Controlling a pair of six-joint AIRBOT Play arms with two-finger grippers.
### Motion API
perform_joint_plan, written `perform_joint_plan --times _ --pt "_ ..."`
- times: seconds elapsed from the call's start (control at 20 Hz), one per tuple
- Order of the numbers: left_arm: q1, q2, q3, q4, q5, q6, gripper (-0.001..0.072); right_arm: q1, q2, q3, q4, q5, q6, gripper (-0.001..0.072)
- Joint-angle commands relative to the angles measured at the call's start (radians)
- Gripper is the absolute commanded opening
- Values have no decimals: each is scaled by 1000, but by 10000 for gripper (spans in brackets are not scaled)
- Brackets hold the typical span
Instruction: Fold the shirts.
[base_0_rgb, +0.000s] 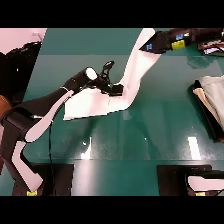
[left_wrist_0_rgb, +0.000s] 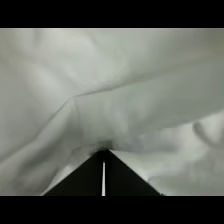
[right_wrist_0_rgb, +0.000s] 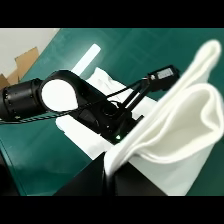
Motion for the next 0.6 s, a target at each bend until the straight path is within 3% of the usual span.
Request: perform_joint_plan --times 0.0,0.3,0.45,0.5,0.55 --pt "65 33 2 15 -78 -1 28 62 0 5 5 -61 -29 15" --pt "334 273 2 137 -153 1 28 262 -107 5 11 -183 -56 17" --pt "462 403 2 206 -171 6 29 416 -224 6 155 -330 -212 20" --pt "504 441 2 219 -172 8 29 467 -268 6 203 -386 -259 99" --pt "540 473 2 226 -174 8 29 506 -307 8 233 -429 -277 303"
